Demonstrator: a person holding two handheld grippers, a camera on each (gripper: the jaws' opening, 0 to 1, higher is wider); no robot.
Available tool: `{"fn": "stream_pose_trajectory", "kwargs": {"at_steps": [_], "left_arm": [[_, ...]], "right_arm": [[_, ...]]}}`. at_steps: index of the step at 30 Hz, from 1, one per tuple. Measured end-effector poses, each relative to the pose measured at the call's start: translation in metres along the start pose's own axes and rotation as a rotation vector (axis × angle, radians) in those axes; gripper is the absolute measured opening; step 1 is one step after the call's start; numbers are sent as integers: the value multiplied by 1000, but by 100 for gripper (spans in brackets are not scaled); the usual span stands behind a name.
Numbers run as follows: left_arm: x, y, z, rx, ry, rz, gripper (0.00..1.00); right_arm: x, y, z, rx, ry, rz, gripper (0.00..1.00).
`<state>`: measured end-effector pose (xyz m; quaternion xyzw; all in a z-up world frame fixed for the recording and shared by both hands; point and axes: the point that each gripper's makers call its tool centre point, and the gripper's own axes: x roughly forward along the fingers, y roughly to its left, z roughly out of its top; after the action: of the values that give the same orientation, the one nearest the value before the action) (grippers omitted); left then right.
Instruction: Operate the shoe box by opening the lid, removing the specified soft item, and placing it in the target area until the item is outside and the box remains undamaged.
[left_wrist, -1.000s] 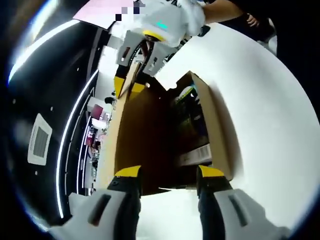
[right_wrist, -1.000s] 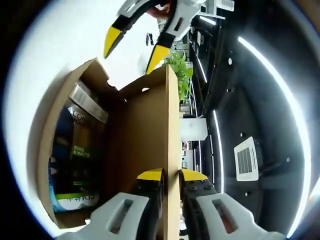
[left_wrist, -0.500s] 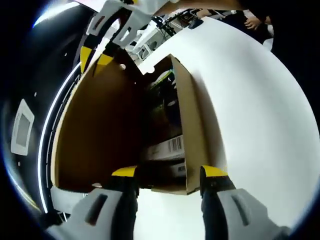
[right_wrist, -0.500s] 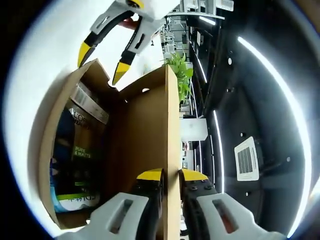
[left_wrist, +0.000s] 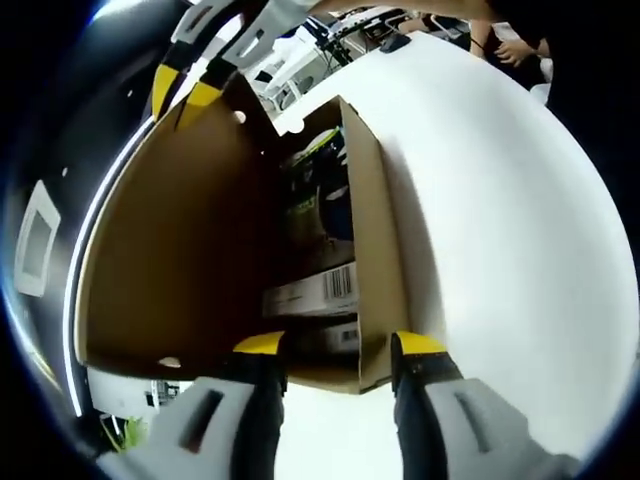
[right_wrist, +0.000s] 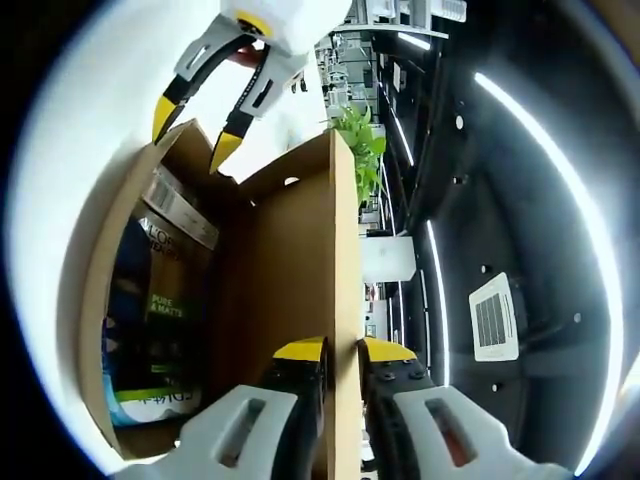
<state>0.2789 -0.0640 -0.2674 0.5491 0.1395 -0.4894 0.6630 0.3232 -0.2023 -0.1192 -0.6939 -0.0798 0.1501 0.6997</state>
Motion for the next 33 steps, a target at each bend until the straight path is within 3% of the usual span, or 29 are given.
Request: {"fn": "stream_pose_trajectory", "kwargs": {"at_steps": [6,13,21,26,33], "left_arm": [[4,-11,3,-13,-20,-74,25],[7,-15,8,-6,-18,-120,25],[8,-26,12,-8,-38,-205,11],[8,-25,11,33,-27,-229,10],[10,-26,12,67,2,-312,8]], "right_arm": [[0,1,0,2,1,-1,11],[-1,1,0,2,6,1,11],[-1,1,1,-2,13,3,11],[-1,1,1,-3,18,1,11],[-1,1,0,-9,30,4,11]]}}
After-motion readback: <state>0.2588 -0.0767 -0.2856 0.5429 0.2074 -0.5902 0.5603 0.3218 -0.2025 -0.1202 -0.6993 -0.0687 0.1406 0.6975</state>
